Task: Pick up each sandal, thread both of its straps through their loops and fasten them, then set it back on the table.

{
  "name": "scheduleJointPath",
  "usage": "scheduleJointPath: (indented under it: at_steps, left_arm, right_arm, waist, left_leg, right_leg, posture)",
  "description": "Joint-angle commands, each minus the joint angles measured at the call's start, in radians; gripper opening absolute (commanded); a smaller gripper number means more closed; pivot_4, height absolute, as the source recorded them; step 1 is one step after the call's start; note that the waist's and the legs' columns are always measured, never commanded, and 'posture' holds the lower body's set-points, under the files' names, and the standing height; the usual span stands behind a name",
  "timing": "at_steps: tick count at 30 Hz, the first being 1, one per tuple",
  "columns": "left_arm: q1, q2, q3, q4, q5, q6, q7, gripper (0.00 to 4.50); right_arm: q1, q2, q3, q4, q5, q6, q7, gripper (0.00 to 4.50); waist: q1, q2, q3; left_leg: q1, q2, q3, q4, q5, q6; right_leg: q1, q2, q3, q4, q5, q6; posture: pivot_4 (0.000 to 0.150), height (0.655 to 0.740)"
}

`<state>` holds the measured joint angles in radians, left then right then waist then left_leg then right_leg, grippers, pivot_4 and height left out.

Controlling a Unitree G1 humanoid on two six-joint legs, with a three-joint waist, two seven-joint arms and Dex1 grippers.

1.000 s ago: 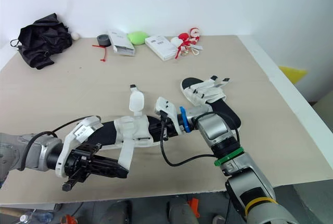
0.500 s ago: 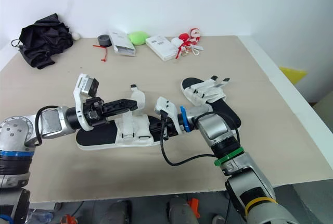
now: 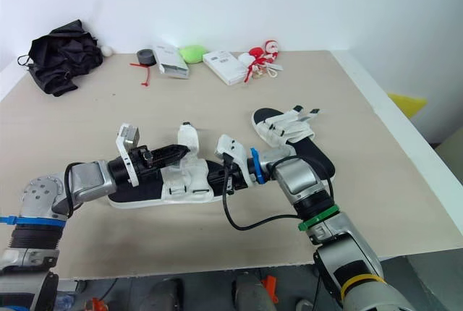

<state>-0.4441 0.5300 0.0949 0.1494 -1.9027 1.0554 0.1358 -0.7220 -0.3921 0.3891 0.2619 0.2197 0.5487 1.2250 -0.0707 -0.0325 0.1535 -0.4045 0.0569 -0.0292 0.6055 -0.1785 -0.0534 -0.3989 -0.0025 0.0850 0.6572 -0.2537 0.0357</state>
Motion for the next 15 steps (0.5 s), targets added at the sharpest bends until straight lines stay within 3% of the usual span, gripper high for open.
scheduleJointPath:
  at_steps: [1,2,15]
  left_arm:
    - [-0.007,-0.016,0.048,0.049,0.056,-0.042,0.053,2.34]
    - [-0.007,-0.020,0.061,0.057,0.059,-0.044,0.058,2.68]
    - [-0.107,-0.110,0.169,0.145,0.114,-0.069,0.063,2.68]
  right_arm:
    - [0.038,-0.012,0.054,0.045,-0.051,0.033,-0.005,0.00]
    - [0.039,-0.013,0.055,0.043,-0.051,0.034,-0.005,0.00]
    - [0.039,-0.007,0.055,0.048,-0.050,0.033,-0.005,0.00]
  waist:
    - [0.000,0.000,0.000]
    - [0.000,0.000,0.000]
    - [0.000,0.000,0.000]
  left_leg:
    - [0.000,0.000,0.000,0.000,0.000,0.000]
    - [0.000,0.000,0.000,0.000,0.000,0.000]
    - [0.000,-0.001,-0.001,0.000,0.000,-0.001]
  right_leg:
    - [0.000,0.000,0.000,0.000,0.000,0.000]
    - [0.000,0.000,0.000,0.000,0.000,0.000]
    - [0.000,0.000,0.000,0.000,0.000,0.000]
  posture:
    - [0.150,0.7380]
    - [0.150,0.7380]
    - [0.150,0.7380]
